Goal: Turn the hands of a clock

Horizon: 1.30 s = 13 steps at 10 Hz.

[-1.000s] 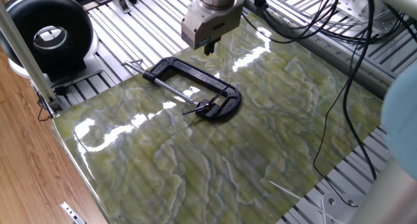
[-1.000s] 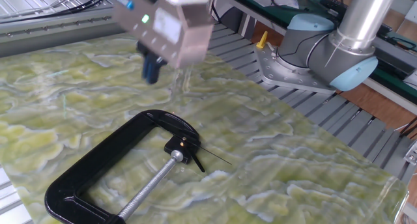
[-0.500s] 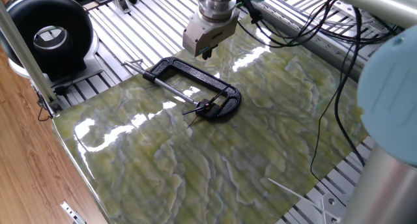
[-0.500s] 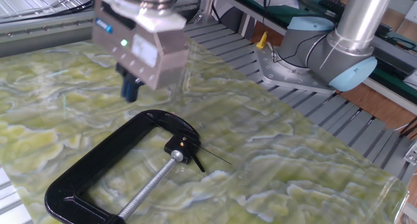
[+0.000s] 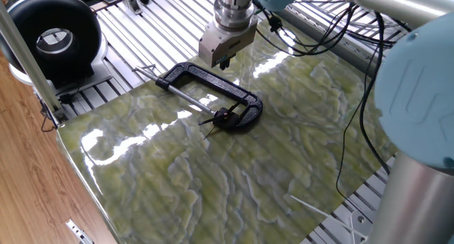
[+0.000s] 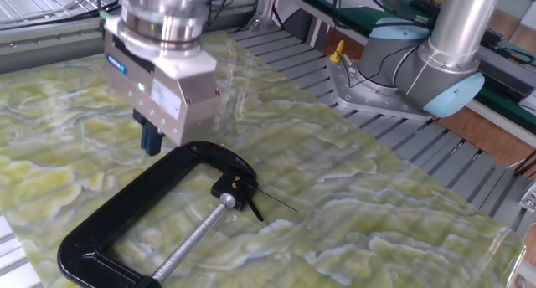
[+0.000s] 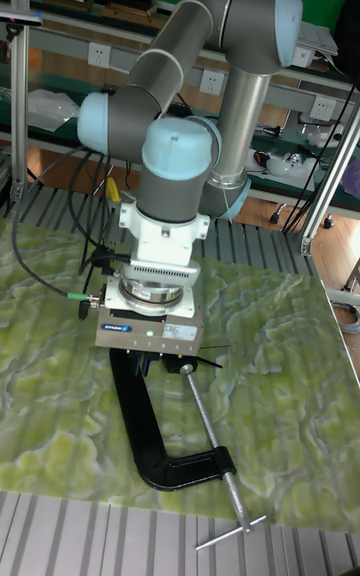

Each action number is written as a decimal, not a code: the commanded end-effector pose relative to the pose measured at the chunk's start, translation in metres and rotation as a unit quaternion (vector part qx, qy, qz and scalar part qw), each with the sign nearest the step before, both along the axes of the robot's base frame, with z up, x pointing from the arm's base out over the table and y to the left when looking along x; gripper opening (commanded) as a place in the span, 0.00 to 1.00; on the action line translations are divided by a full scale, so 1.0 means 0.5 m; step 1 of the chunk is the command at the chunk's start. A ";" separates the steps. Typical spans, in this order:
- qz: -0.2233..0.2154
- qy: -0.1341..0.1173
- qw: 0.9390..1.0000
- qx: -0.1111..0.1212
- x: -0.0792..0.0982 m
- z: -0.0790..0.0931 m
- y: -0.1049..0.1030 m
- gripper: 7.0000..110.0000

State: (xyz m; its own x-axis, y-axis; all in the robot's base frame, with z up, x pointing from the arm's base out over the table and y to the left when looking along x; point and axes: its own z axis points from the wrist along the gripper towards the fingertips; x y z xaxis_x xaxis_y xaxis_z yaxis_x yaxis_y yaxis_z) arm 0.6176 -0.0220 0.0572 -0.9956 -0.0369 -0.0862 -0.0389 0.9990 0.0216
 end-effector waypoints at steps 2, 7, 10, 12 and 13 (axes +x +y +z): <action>-0.007 0.010 1.000 0.017 -0.022 -0.057 0.021 0.00; 0.009 0.051 0.999 -0.002 -0.077 -0.086 0.001 0.00; 0.019 0.076 0.997 0.000 -0.111 -0.094 -0.001 0.00; 0.028 0.088 0.996 -0.003 -0.129 -0.090 -0.010 0.00; 0.027 0.091 0.995 0.002 -0.134 -0.087 -0.006 0.00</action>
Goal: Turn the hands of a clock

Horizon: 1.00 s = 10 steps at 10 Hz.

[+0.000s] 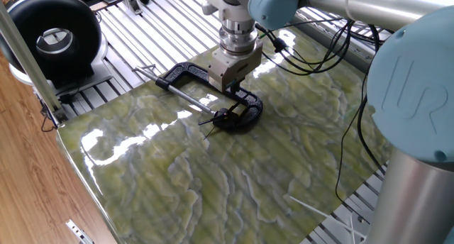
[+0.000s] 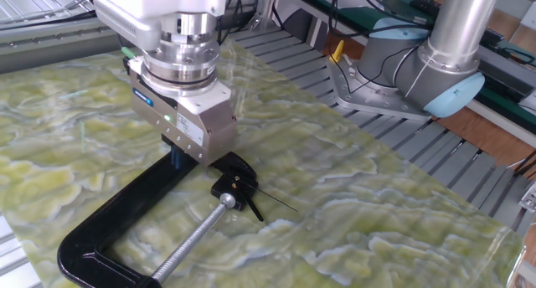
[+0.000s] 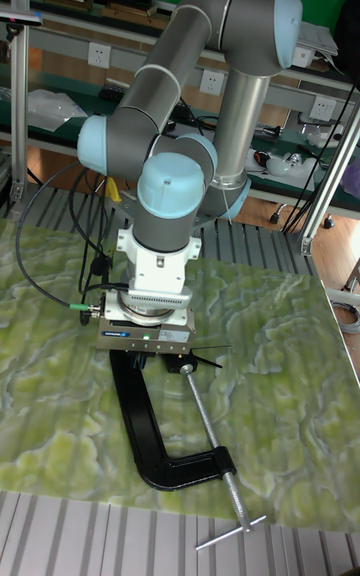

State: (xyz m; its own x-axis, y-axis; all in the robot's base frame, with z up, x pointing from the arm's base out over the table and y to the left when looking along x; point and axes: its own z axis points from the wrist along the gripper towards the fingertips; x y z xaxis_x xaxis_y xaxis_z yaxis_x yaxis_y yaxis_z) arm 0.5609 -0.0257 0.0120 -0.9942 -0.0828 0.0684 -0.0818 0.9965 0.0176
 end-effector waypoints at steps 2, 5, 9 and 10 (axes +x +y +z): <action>0.004 0.014 1.000 0.003 -0.021 0.002 -0.005 0.00; 0.011 0.016 1.000 -0.011 -0.025 0.002 -0.026 0.00; 0.010 0.016 1.000 -0.003 -0.025 0.000 -0.019 0.00; 0.004 0.015 1.000 0.008 -0.024 0.001 -0.007 0.00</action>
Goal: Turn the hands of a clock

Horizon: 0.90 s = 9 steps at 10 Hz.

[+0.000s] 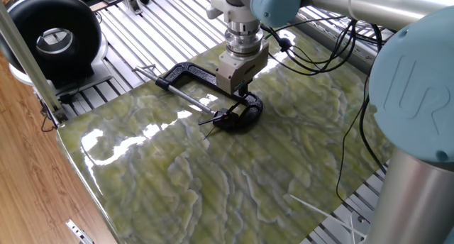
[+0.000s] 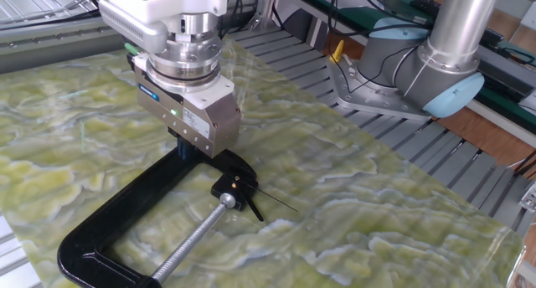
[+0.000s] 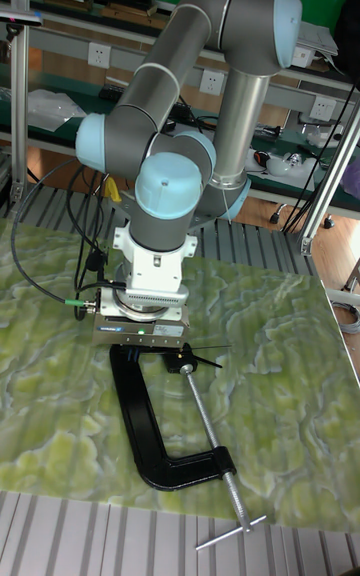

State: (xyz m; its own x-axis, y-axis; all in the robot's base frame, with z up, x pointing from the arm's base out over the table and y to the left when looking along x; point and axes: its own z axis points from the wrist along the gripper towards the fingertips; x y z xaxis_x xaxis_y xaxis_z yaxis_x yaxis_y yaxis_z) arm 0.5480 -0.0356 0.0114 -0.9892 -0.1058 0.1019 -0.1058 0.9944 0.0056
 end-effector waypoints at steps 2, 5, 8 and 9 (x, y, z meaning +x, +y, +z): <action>-0.013 -0.004 1.000 0.019 0.006 0.002 0.017 0.00; -0.017 -0.007 1.000 0.025 0.011 -0.002 0.024 0.00; -0.020 -0.006 0.999 0.027 0.009 -0.003 0.028 0.00; -0.020 -0.006 0.999 0.026 0.010 -0.004 0.027 0.00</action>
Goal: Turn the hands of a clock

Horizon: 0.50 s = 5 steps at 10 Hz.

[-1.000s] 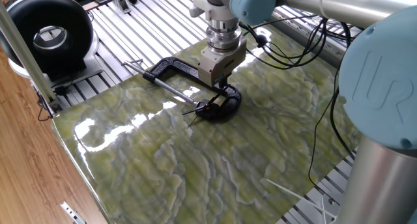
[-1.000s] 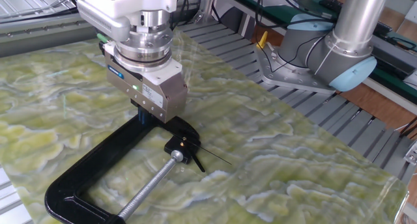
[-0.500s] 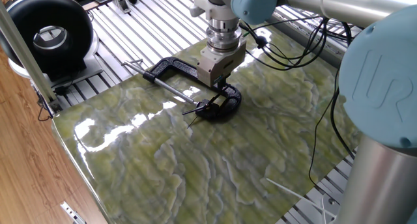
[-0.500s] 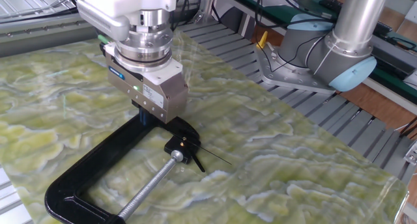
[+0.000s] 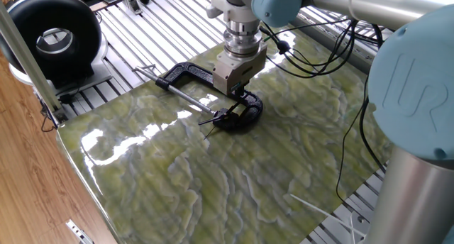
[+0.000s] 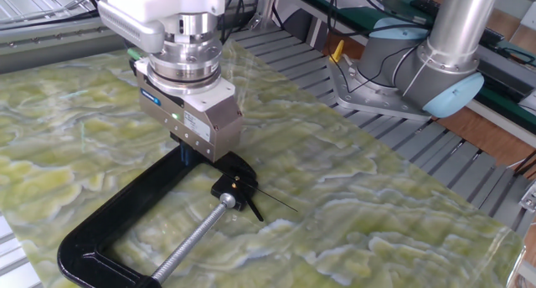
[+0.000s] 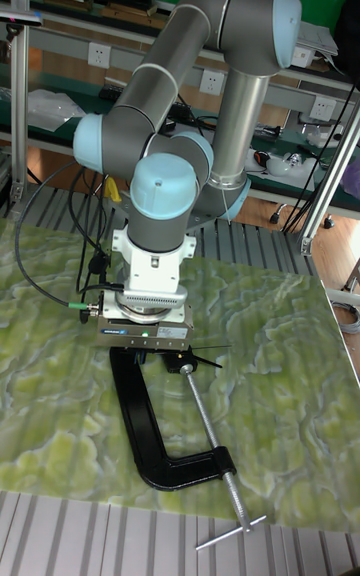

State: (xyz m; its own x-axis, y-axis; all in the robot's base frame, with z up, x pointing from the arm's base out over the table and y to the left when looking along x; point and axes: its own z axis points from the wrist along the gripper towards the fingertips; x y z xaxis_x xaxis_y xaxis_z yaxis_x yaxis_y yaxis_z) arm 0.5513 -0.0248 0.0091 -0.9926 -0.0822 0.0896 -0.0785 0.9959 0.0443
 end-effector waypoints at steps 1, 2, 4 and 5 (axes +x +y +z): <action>-0.007 -0.001 1.000 0.005 0.003 0.001 0.003 0.00; -0.008 -0.001 1.000 0.006 0.003 0.000 0.003 0.00; -0.008 -0.001 1.000 0.009 -0.004 -0.001 0.001 0.00; -0.007 -0.001 1.000 0.009 -0.007 0.001 -0.002 0.00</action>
State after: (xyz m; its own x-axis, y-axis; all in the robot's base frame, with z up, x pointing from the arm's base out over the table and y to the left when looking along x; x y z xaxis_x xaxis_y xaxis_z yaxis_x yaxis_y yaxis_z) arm 0.5496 -0.0255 0.0082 -0.9931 -0.0763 0.0896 -0.0722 0.9962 0.0481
